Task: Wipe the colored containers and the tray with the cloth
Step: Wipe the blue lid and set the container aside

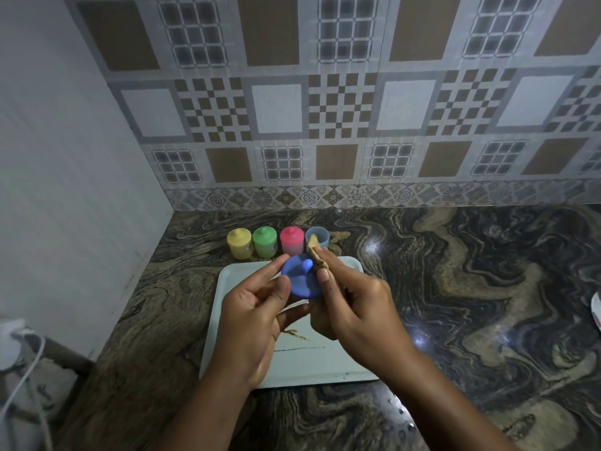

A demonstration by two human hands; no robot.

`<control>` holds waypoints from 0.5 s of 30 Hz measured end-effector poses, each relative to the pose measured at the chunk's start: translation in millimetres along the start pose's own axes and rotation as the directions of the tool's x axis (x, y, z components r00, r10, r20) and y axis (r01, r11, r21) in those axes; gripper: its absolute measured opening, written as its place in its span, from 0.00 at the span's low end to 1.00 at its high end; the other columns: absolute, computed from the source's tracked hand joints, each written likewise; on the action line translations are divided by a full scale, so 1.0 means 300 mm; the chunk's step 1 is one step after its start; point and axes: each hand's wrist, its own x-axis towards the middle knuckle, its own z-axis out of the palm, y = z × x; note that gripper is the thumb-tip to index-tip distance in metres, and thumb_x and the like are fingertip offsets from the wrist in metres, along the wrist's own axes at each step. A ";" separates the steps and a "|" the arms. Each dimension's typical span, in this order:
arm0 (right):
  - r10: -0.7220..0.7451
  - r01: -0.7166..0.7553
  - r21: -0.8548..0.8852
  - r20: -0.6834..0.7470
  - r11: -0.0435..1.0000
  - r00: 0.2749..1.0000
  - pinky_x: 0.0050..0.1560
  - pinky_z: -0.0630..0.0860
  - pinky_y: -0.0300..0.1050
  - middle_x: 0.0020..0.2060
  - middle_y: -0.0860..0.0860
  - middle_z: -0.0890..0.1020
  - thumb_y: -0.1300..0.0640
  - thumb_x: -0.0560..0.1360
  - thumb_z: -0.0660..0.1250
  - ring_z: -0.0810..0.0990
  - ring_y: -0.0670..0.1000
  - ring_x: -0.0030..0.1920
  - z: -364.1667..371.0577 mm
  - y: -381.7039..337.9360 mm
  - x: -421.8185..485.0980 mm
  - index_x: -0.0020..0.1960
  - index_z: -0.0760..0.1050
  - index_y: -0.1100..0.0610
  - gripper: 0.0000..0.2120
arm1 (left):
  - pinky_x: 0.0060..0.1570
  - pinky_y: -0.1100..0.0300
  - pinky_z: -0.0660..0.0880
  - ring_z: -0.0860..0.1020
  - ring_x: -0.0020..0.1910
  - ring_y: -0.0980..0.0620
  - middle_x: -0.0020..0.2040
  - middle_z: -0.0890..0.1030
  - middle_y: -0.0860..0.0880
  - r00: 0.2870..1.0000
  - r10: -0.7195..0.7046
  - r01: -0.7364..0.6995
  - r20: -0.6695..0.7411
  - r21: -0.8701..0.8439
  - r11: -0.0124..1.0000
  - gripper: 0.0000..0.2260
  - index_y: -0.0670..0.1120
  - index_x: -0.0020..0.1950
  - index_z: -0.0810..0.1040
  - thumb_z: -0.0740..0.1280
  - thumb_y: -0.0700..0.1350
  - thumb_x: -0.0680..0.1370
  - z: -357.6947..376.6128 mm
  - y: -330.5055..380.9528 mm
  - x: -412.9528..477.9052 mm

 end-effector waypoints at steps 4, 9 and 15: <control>0.036 -0.036 0.029 -0.005 0.999 0.999 0.41 0.69 0.24 0.35 0.31 0.73 0.57 0.82 0.63 0.75 0.30 0.36 0.008 0.005 -0.001 0.70 0.76 0.52 0.16 | 0.54 0.46 0.81 0.81 0.61 0.48 0.61 0.83 0.49 0.999 0.022 -0.025 0.039 0.071 0.997 0.23 0.47 0.71 0.72 0.65 0.43 0.75 0.016 -0.001 -0.008; -0.002 0.002 0.030 0.015 1.000 1.000 0.52 0.71 0.27 0.51 0.34 0.80 0.54 0.82 0.62 0.78 0.32 0.50 0.007 -0.010 -0.044 0.71 0.76 0.51 0.18 | 0.45 0.59 0.81 0.84 0.56 0.49 0.57 0.85 0.43 0.999 -0.024 0.024 -0.021 -0.013 1.000 0.17 0.45 0.68 0.75 0.62 0.38 0.78 -0.017 -0.005 0.010; 0.075 -0.075 0.014 -0.016 0.997 0.997 0.46 0.68 0.24 0.45 0.34 0.80 0.55 0.82 0.63 0.76 0.28 0.42 -0.002 -0.004 -0.008 0.69 0.77 0.51 0.16 | 0.41 0.60 0.81 0.85 0.51 0.50 0.56 0.85 0.43 0.997 -0.059 0.059 -0.050 0.000 0.998 0.13 0.43 0.62 0.80 0.62 0.42 0.80 -0.001 -0.021 0.006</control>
